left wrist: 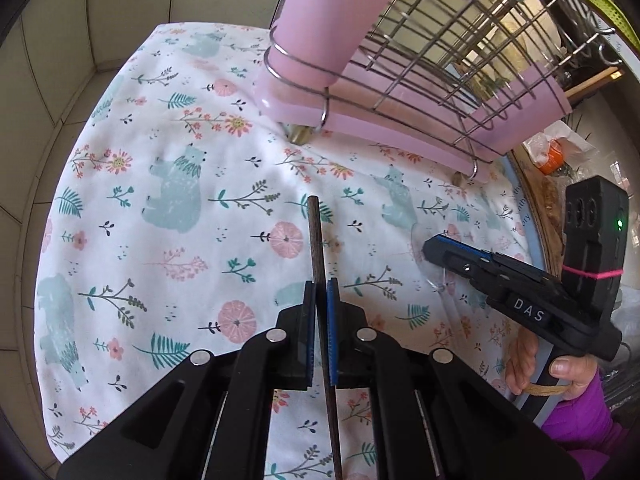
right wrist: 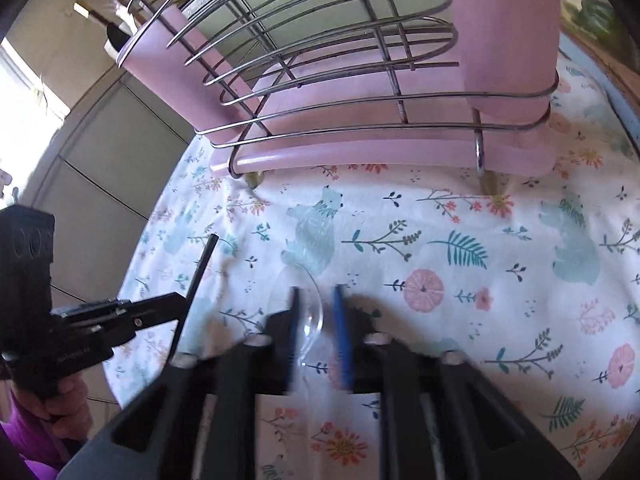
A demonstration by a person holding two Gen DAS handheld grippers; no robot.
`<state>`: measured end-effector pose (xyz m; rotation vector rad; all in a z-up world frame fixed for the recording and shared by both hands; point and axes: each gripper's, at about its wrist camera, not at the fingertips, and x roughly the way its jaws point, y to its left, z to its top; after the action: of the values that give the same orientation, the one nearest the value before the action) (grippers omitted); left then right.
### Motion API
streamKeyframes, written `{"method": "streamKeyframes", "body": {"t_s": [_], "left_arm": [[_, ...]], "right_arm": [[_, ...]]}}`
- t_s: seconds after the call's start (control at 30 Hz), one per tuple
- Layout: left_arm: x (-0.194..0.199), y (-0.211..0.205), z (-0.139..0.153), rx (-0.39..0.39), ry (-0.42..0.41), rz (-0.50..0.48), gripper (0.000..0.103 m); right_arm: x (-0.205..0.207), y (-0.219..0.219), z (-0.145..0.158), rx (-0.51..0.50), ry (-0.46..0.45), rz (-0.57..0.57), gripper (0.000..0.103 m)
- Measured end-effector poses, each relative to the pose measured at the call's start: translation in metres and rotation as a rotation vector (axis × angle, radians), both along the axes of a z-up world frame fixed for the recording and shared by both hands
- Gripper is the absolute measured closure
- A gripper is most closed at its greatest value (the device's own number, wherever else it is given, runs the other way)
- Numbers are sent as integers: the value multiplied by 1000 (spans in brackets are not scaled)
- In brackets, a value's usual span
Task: Organize utensils
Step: 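Grasp a dark chopstick with the left tool while the right tool grasps the clear plastic spoon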
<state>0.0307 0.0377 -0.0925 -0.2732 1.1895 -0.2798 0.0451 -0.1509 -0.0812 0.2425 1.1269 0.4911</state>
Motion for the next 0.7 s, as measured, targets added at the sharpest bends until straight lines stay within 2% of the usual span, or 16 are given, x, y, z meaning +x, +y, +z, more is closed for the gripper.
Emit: {"method": "streamKeyframes", "body": {"t_s": [0.13, 0.23, 0.37, 0.5, 0.7], "left_arm": [[3, -3, -4, 10, 16, -4, 98], [8, -7, -6, 18, 36, -6, 98], [16, -11, -8, 39, 66, -22, 97], [23, -14, -7, 84, 91, -42, 95], [31, -21, -9, 129, 123, -71, 95]], "right_arm": [[-3, -15, 9, 16, -43, -56, 101], [-3, -34, 14, 33, -46, -133, 101], [-1, -57, 13, 4, -33, -216, 101], [1, -66, 3, -7, 13, -232, 98], [1, -76, -7, 36, 75, -205, 93]]}}
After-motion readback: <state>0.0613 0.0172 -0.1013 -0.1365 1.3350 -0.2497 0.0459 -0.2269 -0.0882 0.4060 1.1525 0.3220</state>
